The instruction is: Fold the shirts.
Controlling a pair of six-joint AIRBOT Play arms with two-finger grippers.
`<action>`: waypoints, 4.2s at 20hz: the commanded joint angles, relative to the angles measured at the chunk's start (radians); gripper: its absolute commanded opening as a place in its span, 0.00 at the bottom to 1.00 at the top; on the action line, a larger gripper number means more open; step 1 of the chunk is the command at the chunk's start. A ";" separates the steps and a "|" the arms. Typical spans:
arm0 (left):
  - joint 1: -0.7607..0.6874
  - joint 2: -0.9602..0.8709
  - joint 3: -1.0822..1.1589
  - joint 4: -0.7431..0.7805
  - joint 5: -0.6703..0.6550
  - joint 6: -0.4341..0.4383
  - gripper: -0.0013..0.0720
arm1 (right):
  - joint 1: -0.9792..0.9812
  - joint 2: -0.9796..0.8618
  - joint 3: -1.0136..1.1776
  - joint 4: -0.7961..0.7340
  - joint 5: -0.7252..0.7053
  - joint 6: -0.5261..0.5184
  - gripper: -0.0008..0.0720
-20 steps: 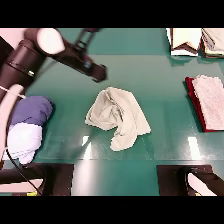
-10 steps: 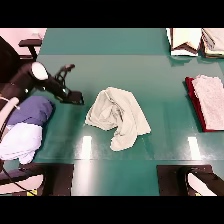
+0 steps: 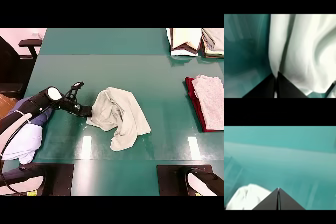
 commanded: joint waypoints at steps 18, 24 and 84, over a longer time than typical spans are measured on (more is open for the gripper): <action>0.114 0.002 0.314 0.168 -0.137 -0.002 0.05 | 0.219 -0.200 -1.241 0.399 -0.449 0.042 0.62; 0.114 0.003 0.341 0.183 -0.146 -0.001 0.05 | 0.271 -0.314 -0.999 0.303 -0.531 0.019 0.04; 0.206 -0.159 0.314 0.178 -0.192 -0.022 0.55 | -0.058 -0.319 -0.439 0.008 -0.134 -0.052 0.45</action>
